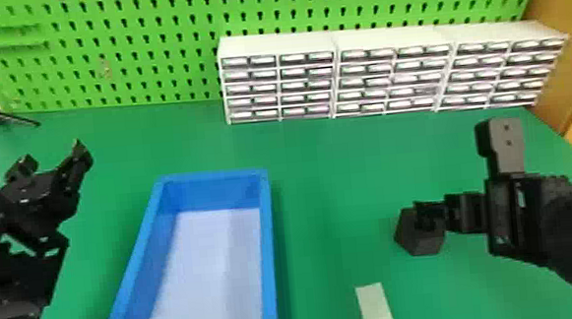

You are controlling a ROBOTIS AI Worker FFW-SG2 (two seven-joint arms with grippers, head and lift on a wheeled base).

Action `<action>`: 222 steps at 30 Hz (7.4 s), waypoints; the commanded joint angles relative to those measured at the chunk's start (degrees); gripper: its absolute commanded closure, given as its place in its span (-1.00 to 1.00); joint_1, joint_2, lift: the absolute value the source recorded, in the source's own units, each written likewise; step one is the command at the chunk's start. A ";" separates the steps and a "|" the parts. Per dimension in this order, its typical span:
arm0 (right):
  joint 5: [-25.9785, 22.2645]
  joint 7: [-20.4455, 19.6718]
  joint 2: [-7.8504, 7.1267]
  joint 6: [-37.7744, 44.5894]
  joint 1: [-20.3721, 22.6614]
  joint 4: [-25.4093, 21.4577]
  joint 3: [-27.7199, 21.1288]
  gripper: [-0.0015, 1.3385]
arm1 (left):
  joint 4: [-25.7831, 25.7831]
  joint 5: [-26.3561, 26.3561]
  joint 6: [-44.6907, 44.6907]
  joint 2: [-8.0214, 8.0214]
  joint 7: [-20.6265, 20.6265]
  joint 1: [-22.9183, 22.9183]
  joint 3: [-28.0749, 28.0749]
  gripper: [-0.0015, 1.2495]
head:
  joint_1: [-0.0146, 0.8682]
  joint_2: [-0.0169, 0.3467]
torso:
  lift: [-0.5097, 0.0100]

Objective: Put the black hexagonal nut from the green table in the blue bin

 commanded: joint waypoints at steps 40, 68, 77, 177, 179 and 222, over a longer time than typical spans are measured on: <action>-4.91 0.01 -1.92 -12.02 -3.54 16.45 3.87 -0.21 | 0.67 0.35 0.09 0.00 0.00 -0.33 -0.73 -0.31 | 0.60 -0.86 | 0.59; -4.91 0.01 -1.75 -15.01 -2.93 20.49 4.40 -0.21 | 0.76 0.44 0.18 0.00 0.00 -0.24 -0.73 -0.31 | 0.60 -0.86 | 0.59; -4.91 0.01 -1.75 -16.77 -2.93 21.72 4.48 -0.21 | 0.76 0.44 0.44 0.00 0.00 -0.15 -0.82 -0.31 | 0.60 -0.86 | 0.59; 0.45 0.01 -0.60 -49.02 2.26 14.25 -13.89 0.53 | 0.76 0.88 1.24 0.00 -0.26 0.20 -1.43 -0.31 | 0.60 -0.86 | 0.59; -0.87 0.01 -0.34 -53.50 2.08 14.25 -15.20 0.53 | 0.85 0.88 1.24 0.00 -0.26 0.20 -1.52 -0.31 | 0.60 -0.86 | 0.59; -32.51 -0.43 -20.03 -88.13 -18.92 24.18 39.55 0.53 | 2.25 0.88 1.24 -0.09 -0.18 -0.51 -2.75 -0.31 | 0.60 -0.86 | 0.59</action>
